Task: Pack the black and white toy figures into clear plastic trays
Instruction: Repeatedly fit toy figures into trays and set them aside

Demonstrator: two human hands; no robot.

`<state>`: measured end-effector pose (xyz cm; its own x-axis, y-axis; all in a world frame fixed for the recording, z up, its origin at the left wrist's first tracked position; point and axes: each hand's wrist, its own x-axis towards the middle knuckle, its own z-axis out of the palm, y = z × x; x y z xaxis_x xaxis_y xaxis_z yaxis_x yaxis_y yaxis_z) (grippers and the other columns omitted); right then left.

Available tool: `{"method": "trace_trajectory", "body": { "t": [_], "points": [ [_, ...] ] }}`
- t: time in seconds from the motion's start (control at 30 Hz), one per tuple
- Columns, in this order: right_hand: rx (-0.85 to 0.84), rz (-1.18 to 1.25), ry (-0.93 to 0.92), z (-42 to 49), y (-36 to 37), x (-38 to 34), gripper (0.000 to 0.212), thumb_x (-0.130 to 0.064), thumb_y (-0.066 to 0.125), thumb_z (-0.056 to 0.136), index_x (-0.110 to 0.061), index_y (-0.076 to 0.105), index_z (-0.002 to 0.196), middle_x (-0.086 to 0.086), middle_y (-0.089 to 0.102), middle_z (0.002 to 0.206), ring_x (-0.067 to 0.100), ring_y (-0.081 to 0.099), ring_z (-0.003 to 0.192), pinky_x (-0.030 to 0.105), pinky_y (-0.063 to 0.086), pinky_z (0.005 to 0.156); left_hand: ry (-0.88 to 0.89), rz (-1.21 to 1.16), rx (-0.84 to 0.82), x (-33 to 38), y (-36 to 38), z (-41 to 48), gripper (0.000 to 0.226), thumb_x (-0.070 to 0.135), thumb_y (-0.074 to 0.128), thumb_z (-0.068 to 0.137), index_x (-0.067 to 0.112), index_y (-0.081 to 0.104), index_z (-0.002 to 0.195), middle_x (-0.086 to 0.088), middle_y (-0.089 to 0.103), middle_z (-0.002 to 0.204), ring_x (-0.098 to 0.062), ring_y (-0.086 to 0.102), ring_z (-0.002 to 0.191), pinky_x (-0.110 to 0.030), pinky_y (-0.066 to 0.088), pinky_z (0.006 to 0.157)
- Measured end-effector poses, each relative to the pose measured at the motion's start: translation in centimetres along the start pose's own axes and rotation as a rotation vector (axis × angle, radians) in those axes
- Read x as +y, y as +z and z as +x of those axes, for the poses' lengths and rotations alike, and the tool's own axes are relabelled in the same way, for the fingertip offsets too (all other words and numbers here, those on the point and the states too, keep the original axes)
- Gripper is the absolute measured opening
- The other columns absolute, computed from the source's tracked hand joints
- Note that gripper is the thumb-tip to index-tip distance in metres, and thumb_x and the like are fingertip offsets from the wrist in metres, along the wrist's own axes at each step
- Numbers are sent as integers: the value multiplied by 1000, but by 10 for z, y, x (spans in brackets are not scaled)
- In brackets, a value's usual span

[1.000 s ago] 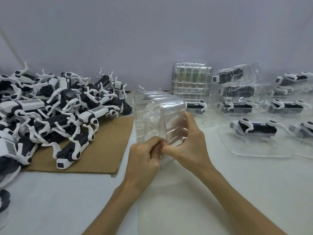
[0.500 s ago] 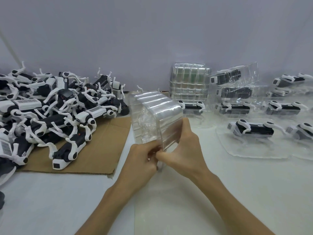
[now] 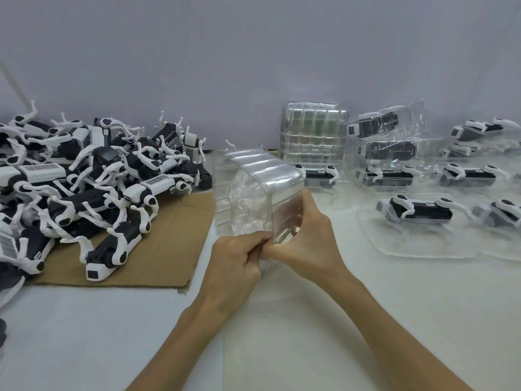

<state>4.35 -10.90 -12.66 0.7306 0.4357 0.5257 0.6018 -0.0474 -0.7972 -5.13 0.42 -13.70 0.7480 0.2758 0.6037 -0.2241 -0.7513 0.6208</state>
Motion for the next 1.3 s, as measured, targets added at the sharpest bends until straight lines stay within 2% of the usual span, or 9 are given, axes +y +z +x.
{"method": "trace_trajectory", "body": {
  "t": [0.43, 0.57, 0.63, 0.73, 0.87, 1.03, 1.13, 1.2, 1.3],
  "points": [
    [-23, 46, 72, 2, -1, 1, 54, -29, 77, 41, -24, 51, 89, -10, 66, 81, 6, 61, 62, 19, 45, 52, 135, 100, 76, 4, -3, 2, 31, -7, 56, 74, 5, 78, 93, -1, 76, 76, -8, 67, 72, -12, 49, 60],
    [7, 36, 21, -5, 6, 3, 54, -27, 80, 45, -30, 47, 88, -13, 65, 79, 6, 62, 65, 17, 46, 52, 59, 13, 54, -1, -7, -1, 27, -1, 58, 79, 13, 78, 89, 19, 71, 72, -2, 67, 65, -13, 51, 58],
    [20, -3, -3, -12, 14, 4, 58, -30, 81, 49, -31, 42, 91, -14, 63, 81, 8, 64, 72, 24, 52, 58, 23, -11, 49, -1, -10, -3, 33, 1, 58, 77, 32, 70, 80, 30, 61, 63, 5, 60, 57, -7, 42, 54],
    [22, -18, 8, -12, 11, 6, 61, -36, 80, 49, -31, 39, 94, -16, 61, 84, 8, 63, 76, 32, 56, 65, 10, -43, 5, 5, -9, -2, 50, -1, 58, 71, 48, 54, 72, 29, 58, 62, 6, 57, 59, -3, 37, 55],
    [-34, -59, -2, -10, 0, 3, 65, -40, 81, 49, -35, 37, 96, -19, 63, 88, 5, 65, 79, 29, 56, 67, -18, 51, -90, 4, -2, 1, 53, -5, 64, 65, 46, 46, 58, 26, 58, 61, 2, 58, 59, -6, 39, 50],
    [-87, -100, -54, -9, 2, -1, 64, -35, 75, 49, -25, 41, 102, -8, 60, 84, 16, 60, 74, 43, 56, 65, -74, 200, -161, -3, -1, -4, 52, -5, 59, 66, 36, 31, 52, 35, 53, 61, 8, 50, 60, -7, 37, 53],
    [-84, -56, -1, -4, -4, 1, 57, -27, 77, 50, -20, 46, 97, -6, 62, 77, 15, 59, 68, 40, 55, 58, -17, 177, -124, -1, 1, -4, 45, 1, 54, 69, 39, 34, 56, 17, 48, 51, -4, 45, 53, -14, 29, 48],
    [-92, -31, 25, -1, -8, 4, 54, -20, 78, 50, -19, 50, 96, -9, 65, 77, 8, 62, 68, 34, 55, 57, -2, 128, -104, 3, 1, -2, 33, 6, 54, 77, 34, 49, 60, 18, 44, 51, -3, 43, 52, -14, 25, 51],
    [-75, 9, 51, 2, -12, 7, 55, -15, 79, 51, -13, 55, 101, -8, 68, 82, 16, 67, 76, 40, 57, 62, 24, 88, -102, 2, -1, 0, 18, 4, 58, 82, 17, 71, 79, 20, 53, 61, 3, 48, 58, -11, 31, 56]
  ]
}}
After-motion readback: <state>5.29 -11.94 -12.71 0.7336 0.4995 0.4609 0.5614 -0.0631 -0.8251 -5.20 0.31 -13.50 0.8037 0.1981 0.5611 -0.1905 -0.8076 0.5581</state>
